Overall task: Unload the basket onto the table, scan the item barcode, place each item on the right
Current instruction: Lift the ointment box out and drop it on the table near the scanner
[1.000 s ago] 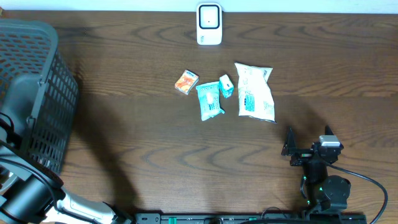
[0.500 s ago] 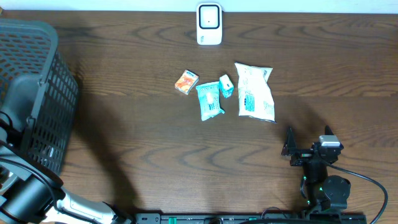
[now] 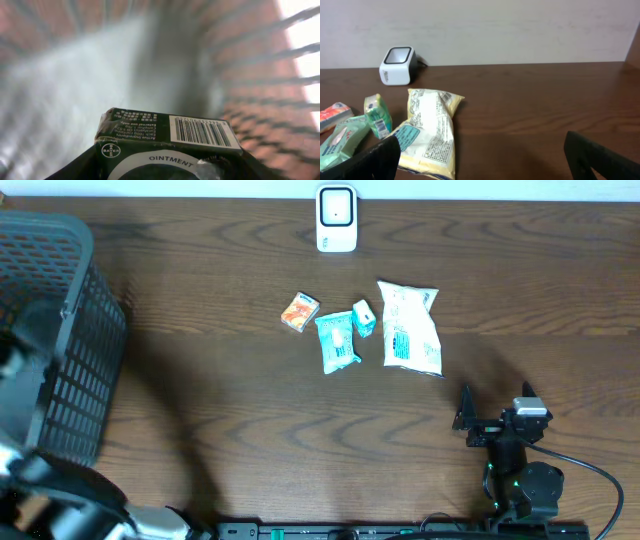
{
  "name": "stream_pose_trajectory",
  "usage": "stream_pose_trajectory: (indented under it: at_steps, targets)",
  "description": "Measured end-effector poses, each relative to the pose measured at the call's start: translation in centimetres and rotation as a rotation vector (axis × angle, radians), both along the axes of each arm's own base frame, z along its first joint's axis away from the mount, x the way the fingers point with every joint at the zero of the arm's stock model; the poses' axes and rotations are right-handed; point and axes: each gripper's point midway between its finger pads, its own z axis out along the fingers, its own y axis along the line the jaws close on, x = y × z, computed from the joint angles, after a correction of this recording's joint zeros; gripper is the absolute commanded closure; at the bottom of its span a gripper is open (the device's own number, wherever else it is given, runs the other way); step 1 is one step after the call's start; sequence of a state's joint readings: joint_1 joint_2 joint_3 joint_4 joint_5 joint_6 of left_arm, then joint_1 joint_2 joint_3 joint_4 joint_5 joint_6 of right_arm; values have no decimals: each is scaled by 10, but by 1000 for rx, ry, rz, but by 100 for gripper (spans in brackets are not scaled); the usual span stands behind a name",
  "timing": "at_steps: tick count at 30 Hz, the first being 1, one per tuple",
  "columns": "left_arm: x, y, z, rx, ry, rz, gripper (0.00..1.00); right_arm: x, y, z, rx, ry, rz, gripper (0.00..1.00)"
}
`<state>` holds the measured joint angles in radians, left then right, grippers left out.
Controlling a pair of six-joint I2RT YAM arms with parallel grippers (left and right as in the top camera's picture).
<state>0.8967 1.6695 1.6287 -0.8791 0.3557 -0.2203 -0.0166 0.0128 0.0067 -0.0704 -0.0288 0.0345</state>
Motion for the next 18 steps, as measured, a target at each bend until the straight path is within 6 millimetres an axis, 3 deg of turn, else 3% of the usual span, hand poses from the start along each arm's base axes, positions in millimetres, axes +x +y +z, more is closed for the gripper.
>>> stream_pose_trajectory:
  at_steps: [4, 7, 9, 13, 16, 18]
  targets:
    - [2, -10, 112, 182, -257, 29, 43, 0, 0, 0, 0, 0, 0, 1]
    - [0, -38, 181, 263, -460, -13, 43, 0, 0, 0, 0, 0, 0, 1]
    - [0, -66, 215, 282, -566, -78, 43, 0, 0, 0, 0, 0, 0, 1]
    - [16, -145, 243, 213, -682, -286, 43, 0, 0, 0, 0, 0, 0, 1]
    - [37, -208, 235, 117, -681, -478, 43, 0, 0, 0, 0, 0, 0, 1]
    - [51, -253, 220, 58, -644, -624, 43, 0, 0, 0, 0, 0, 0, 1]
